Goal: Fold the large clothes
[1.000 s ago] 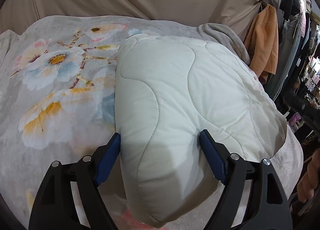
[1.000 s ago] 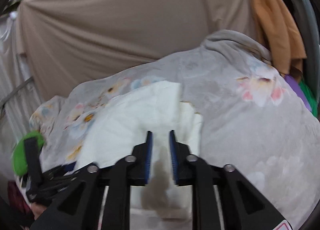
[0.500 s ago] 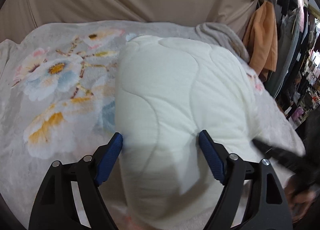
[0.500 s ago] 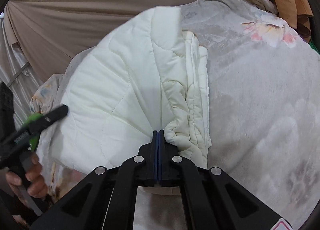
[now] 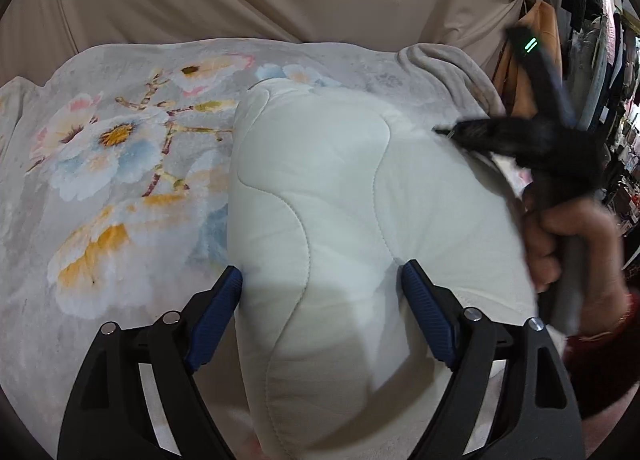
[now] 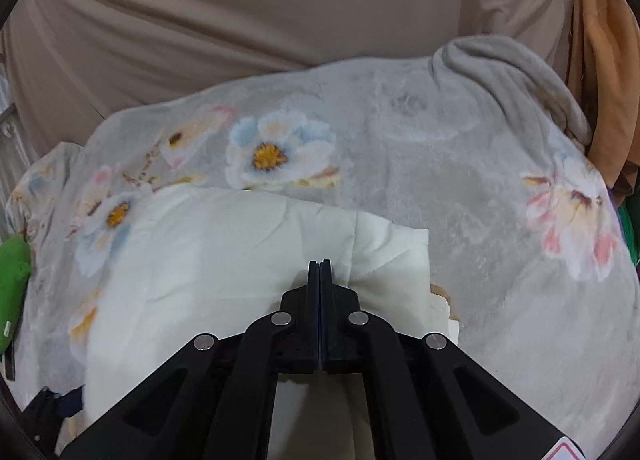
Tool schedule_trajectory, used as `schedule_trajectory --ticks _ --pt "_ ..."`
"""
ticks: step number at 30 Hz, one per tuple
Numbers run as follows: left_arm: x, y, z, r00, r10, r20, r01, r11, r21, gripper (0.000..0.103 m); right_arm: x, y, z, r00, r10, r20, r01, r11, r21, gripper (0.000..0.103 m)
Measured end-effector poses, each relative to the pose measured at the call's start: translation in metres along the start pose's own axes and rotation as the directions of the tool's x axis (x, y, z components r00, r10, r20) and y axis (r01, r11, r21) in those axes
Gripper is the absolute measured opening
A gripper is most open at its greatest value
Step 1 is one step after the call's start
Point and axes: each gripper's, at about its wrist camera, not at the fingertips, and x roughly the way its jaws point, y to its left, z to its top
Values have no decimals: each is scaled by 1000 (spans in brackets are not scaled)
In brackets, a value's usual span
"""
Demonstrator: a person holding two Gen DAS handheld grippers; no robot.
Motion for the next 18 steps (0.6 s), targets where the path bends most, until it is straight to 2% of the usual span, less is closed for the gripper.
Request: schedule_trajectory --ticks 5,13,16,18 --pt "6 -6 1 1000 -5 2 5 1000 28 89 21 -20 -26 998 62 5 -63 994 91 0" --pt "8 -5 1 1000 7 -9 -7 1000 23 88 24 -23 -27 996 87 14 -88 988 126 0" --pt "-10 -2 3 1000 -17 -2 17 1000 17 83 -4 -23 -24 993 102 54 -109 984 143 1" --pt "-30 -1 4 999 -25 32 24 999 27 83 -39 -20 -28 982 163 98 -176 973 149 11"
